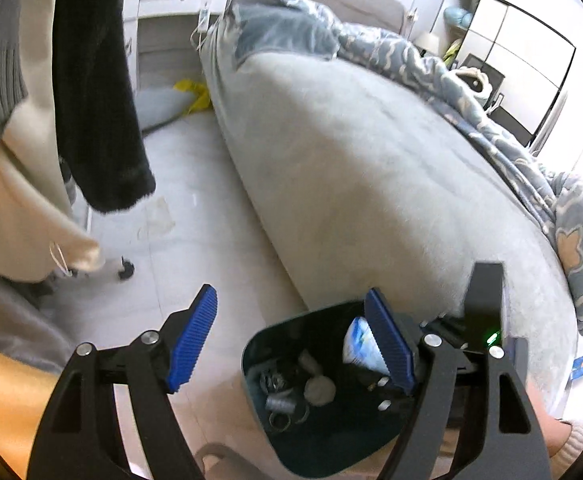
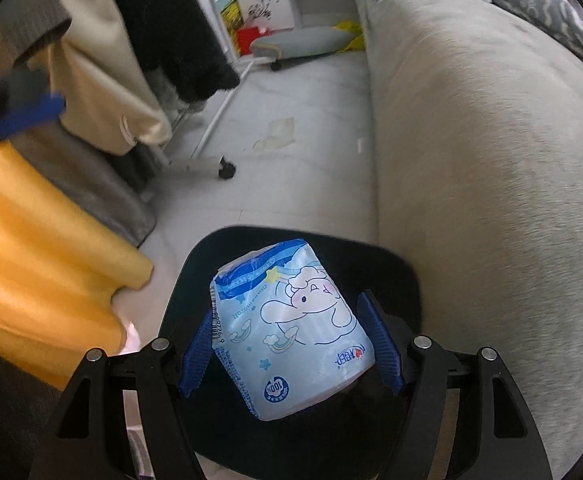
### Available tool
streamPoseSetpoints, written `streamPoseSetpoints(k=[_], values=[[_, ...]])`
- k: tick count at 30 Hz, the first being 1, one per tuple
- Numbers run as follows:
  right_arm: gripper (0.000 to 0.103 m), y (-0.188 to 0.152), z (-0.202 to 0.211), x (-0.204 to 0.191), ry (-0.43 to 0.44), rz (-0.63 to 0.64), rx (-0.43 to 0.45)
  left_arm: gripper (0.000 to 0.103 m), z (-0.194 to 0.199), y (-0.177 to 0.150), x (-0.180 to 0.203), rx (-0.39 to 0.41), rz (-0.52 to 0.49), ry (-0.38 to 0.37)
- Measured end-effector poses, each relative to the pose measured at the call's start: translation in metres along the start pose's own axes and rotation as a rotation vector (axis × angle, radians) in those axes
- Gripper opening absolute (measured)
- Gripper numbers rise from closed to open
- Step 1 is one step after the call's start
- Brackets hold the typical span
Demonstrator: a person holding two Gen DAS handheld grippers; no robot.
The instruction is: Collect trash
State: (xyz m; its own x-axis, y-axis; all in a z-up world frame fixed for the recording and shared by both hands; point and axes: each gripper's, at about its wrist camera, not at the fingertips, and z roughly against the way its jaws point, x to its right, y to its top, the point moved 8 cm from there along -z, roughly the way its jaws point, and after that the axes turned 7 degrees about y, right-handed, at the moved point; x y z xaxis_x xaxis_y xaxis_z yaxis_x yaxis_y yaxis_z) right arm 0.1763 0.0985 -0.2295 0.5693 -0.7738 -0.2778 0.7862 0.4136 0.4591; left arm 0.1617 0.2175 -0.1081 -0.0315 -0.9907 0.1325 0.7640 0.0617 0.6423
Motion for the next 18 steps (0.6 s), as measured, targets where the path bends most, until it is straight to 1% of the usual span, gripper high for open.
streamPoseSetpoints(k=[2, 3, 4, 7, 8, 10, 11, 12, 14, 18], values=[[0.074, 0.000, 0.000, -0.004, 0.008, 0.009, -0.012, 0.079, 0.003, 0.004, 0.004, 0.012, -0.020, 0.007], [0.077, -0.001, 0.001, -0.004, 0.005, 0.007, -0.012, 0.079, 0.005, 0.006, 0.008, 0.017, -0.032, 0.005], [0.083, -0.002, 0.006, -0.004, 0.001, 0.003, -0.009, 0.079, 0.008, 0.008, 0.010, 0.027, -0.038, 0.000], [0.087, -0.003, 0.018, -0.008, 0.012, 0.001, 0.009, 0.081, 0.023, 0.018, 0.017, 0.070, -0.034, -0.015], [0.087, -0.003, 0.020, -0.008, 0.007, 0.005, 0.016, 0.084, 0.029, 0.021, 0.019, 0.085, -0.032, -0.021], [0.087, -0.003, 0.032, -0.008, -0.010, 0.004, 0.046, 0.086, 0.042, 0.029, 0.026, 0.134, -0.034, -0.013], [0.087, -0.003, 0.040, -0.006, -0.016, -0.007, 0.065, 0.089, 0.048, 0.032, 0.029, 0.155, -0.042, -0.003], [0.087, -0.003, 0.048, -0.003, -0.017, -0.021, 0.080, 0.092, 0.057, 0.036, 0.036, 0.191, -0.060, 0.017], [0.087, -0.001, 0.068, 0.004, -0.017, -0.058, 0.124, 0.094, 0.067, 0.042, 0.046, 0.232, -0.082, 0.044], [0.091, 0.002, 0.111, 0.021, -0.052, -0.093, 0.204, 0.099, 0.082, 0.047, 0.063, 0.251, -0.060, 0.019]])
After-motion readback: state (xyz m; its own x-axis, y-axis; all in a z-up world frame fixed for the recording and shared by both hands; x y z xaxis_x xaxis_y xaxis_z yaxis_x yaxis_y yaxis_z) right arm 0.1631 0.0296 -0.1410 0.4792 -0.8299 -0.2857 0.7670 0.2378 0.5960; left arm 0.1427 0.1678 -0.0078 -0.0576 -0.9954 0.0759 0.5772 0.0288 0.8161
